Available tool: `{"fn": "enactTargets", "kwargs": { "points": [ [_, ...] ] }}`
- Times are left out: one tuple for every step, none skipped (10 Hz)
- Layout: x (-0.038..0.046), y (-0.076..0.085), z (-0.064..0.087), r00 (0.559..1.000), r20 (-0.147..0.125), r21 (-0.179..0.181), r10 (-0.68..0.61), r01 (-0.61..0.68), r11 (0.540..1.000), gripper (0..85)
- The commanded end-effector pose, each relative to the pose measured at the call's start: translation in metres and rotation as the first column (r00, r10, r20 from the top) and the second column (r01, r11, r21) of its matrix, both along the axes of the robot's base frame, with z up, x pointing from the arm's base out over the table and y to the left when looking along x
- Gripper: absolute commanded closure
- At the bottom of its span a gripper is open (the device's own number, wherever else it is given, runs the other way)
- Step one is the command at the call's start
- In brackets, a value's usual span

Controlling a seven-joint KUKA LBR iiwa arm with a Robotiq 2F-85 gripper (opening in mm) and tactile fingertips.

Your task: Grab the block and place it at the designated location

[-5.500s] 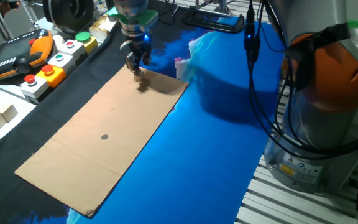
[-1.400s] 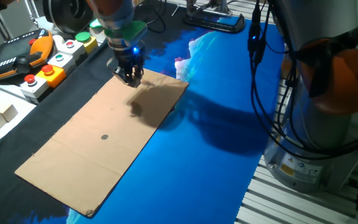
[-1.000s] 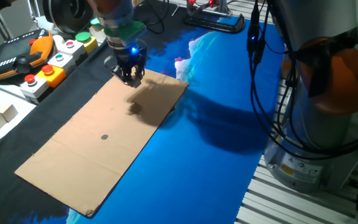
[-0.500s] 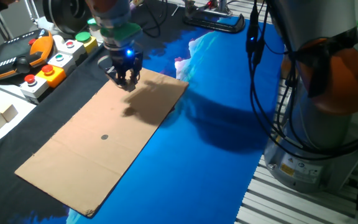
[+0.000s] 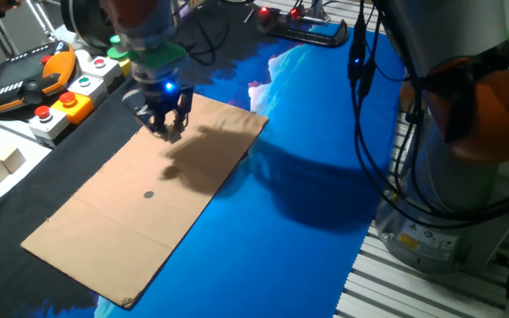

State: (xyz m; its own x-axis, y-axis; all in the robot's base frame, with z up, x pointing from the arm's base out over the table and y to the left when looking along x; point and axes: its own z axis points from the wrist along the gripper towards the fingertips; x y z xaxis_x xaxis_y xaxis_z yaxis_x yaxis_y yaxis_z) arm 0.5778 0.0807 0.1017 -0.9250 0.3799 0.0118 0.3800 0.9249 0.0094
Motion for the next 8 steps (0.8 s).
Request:
{"fn": "enactTargets", "kwargs": {
  "points": [
    [-0.0009,0.024,-0.001,1.0,0.001,0.004,-0.021,0.021,1.0,84.3],
    [-0.0026,0.035,-0.004,0.999,0.01,-0.004,-0.041,0.041,0.999,84.3],
    [-0.004,0.044,-0.009,0.998,0.016,-0.005,-0.053,0.053,0.999,84.3],
    [-0.0032,0.048,-0.013,0.998,0.018,-0.002,-0.058,0.058,0.998,84.3],
    [-0.0016,0.051,-0.015,0.998,0.018,-0.008,-0.056,0.056,0.998,84.3],
    [-0.0006,0.053,-0.017,0.998,0.018,-0.008,-0.056,0.056,0.998,84.3],
    [-0.0002,0.056,-0.02,0.998,0.018,-0.008,-0.058,0.058,0.998,84.3],
    [-0.0007,0.058,-0.023,0.998,0.023,-0.005,-0.059,0.059,0.998,84.3]
  ]
}}
